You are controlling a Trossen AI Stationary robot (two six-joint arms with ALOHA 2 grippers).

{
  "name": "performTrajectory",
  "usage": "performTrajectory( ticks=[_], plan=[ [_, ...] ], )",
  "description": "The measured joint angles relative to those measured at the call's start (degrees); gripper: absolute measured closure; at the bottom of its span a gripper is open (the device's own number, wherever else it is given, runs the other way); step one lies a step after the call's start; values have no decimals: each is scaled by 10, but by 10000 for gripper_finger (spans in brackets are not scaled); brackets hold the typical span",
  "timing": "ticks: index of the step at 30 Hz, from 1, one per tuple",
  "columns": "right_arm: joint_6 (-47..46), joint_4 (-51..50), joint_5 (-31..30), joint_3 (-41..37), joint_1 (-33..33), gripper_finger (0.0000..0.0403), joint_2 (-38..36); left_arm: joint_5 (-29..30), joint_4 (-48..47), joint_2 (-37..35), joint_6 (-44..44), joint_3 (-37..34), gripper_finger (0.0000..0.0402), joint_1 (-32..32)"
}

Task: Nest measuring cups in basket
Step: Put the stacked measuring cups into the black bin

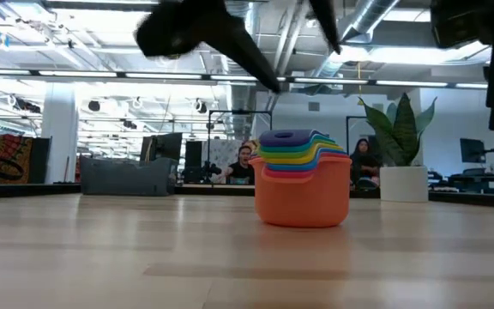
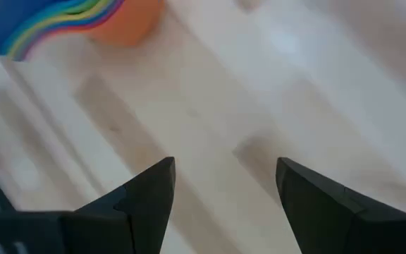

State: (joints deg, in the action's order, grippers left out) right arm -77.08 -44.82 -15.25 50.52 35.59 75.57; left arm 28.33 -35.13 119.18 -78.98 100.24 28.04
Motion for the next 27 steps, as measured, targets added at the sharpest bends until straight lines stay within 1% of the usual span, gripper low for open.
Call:
performTrajectory(
  ticks=[2, 4, 6, 8, 12, 15, 22, 27],
  plan=[
    [0, 1, -1, -5, -1, 132, -7, 0, -55, 10, -11, 34, 189, 2],
    [0, 8, 0, -15, -2, 132, -17, 1, -96, 16, -23, 49, 189, 3],
    [-1, 14, 0, -24, -5, 132, -21, 9, -112, 23, -47, 55, 189, 4],
    [0, 11, 0, -29, -5, 132, -25, 5, -128, 29, -56, 56, 189, 6],
    [3, 16, -2, -29, -8, 132, -26, -28, -113, 48, -57, 57, 189, 2],
    [4, 18, -2, -29, -9, 132, -26, -38, -108, 57, -59, 56, 189, 0],
    [5, 20, -1, -29, -7, 132, -26, -24, -105, 57, -63, 56, 179, -2],
    [10, 20, -1, -29, -7, 132, -26, -26, -74, 62, -51, 57, 153, -3]
  ],
)
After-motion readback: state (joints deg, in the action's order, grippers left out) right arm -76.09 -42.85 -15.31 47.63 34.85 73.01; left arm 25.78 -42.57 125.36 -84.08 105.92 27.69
